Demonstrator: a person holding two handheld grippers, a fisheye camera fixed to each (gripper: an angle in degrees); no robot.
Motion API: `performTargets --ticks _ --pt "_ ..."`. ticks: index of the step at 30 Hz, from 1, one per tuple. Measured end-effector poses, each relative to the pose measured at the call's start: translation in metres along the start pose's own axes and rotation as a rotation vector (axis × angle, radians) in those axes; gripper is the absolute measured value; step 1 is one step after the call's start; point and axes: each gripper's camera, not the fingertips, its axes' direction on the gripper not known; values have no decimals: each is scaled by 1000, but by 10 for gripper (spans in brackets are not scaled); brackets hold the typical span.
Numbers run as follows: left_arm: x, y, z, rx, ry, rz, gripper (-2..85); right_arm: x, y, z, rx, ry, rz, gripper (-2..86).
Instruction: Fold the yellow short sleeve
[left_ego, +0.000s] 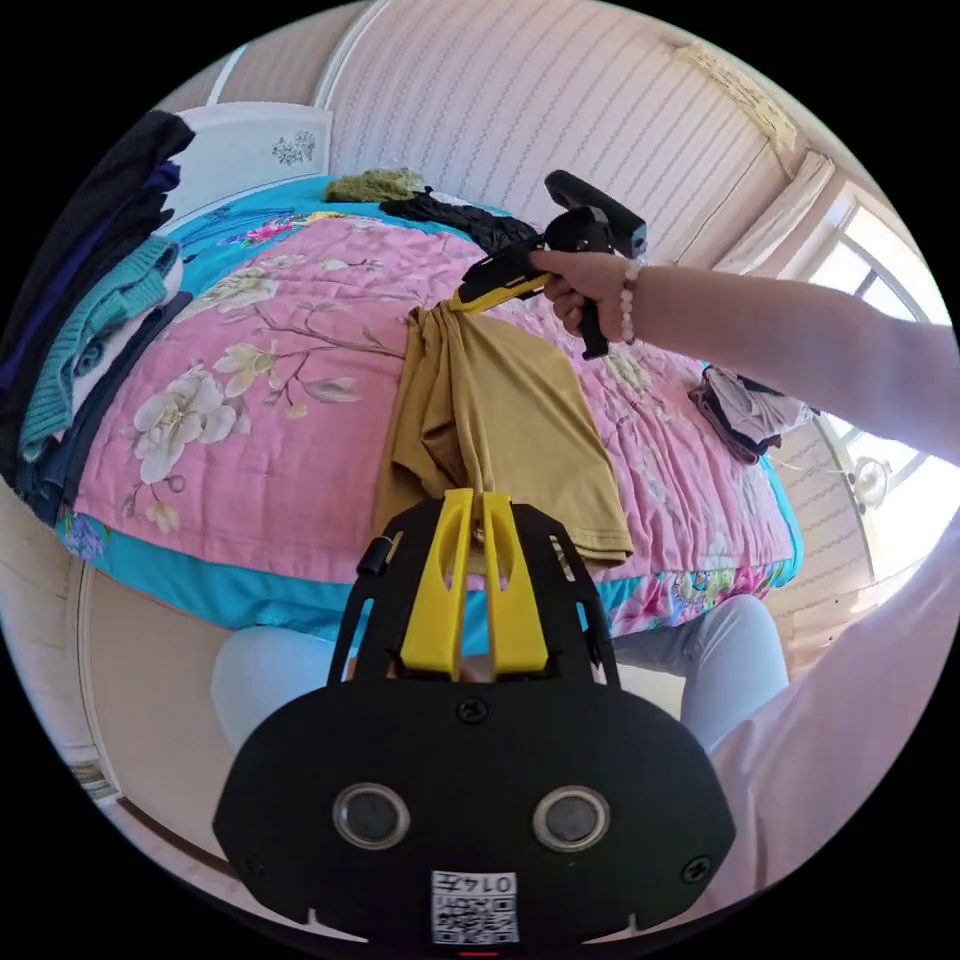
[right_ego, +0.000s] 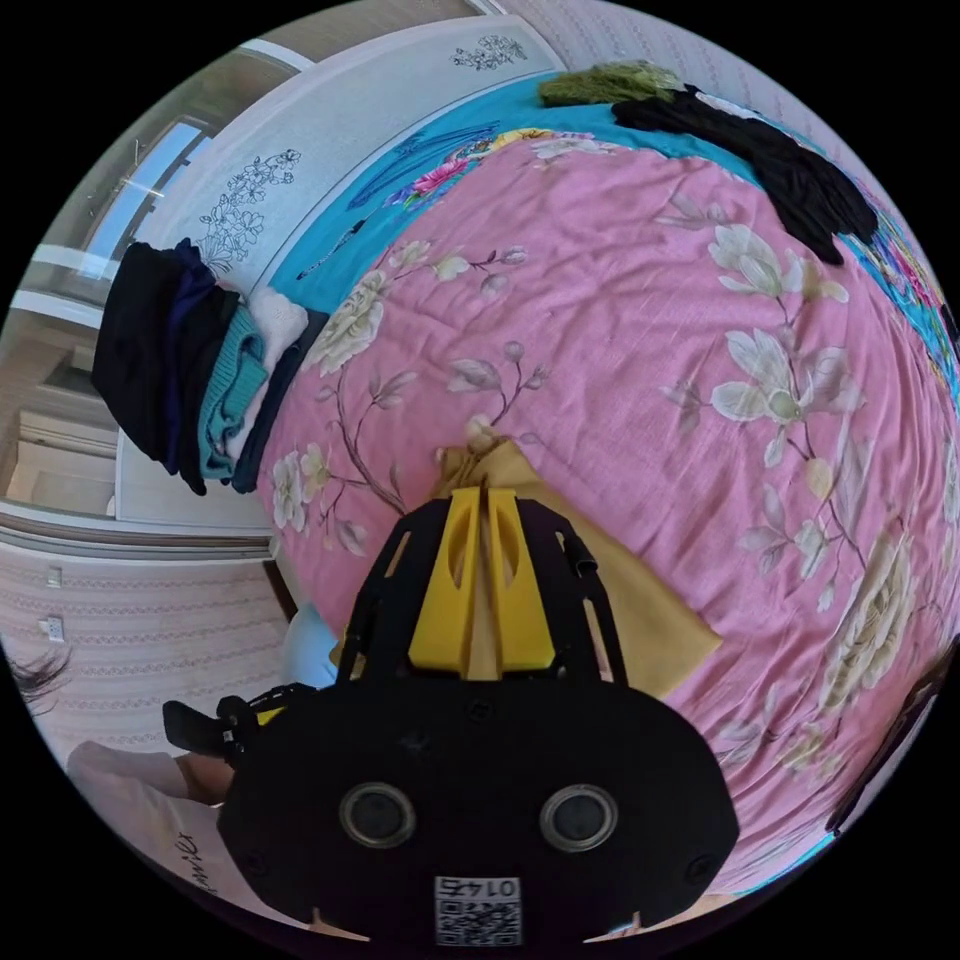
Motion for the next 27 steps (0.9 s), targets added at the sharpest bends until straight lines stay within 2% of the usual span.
performTargets --ticks 3,8,11,14,18,23,27 --pt "-23 -7 -6 -104 -12 -116 -5 -8 -17 18 -23 -29 -15 22" --pt "-35 -8 -19 -156 -55 -179 -5 -12 -40 39 -36 -95 -28 61" --pt "-28 -8 -33 -116 -63 -135 14 -19 -50 42 -5 -51 -65 65" --pt "-12 -13 -24 -92 -55 -86 82 -30 -63 54 1 33 -95 69" --pt "8 -23 -1 -92 -25 -88 115 -57 -83 102 -96 127 -148 99" --pt "31 -29 11 -100 -96 -60 81 -74 -99 154 -160 240 -154 110" --pt "42 -25 -2 -75 -61 -53 23 -80 -107 153 -157 257 -163 61"
